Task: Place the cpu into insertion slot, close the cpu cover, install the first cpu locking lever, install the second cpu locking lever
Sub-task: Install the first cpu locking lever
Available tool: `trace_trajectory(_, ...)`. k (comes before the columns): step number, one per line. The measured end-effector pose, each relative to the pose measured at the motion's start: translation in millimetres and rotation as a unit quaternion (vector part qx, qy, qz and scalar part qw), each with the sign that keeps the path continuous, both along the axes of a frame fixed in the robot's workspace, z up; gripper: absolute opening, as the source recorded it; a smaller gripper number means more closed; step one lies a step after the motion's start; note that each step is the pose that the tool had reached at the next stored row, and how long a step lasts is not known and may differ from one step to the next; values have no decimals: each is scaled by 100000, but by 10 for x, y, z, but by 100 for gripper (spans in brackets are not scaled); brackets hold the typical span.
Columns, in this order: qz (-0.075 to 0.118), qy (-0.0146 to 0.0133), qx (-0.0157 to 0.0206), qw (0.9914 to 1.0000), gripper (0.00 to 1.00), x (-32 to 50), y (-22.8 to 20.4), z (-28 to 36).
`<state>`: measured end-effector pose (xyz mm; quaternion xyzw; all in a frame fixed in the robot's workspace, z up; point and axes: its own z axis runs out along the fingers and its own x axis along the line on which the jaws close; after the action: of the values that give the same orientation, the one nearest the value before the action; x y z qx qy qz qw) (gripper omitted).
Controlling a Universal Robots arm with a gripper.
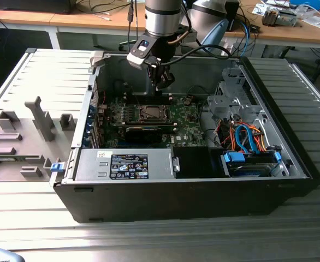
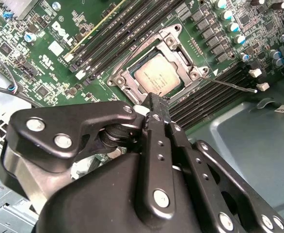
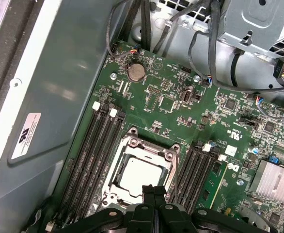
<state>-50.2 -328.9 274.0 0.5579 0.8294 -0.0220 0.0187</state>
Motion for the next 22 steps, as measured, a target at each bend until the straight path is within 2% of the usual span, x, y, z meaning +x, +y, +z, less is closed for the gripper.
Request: trace_trajectory(22, 2048, -1, -1, 99979, 11, 0, 0, 0)
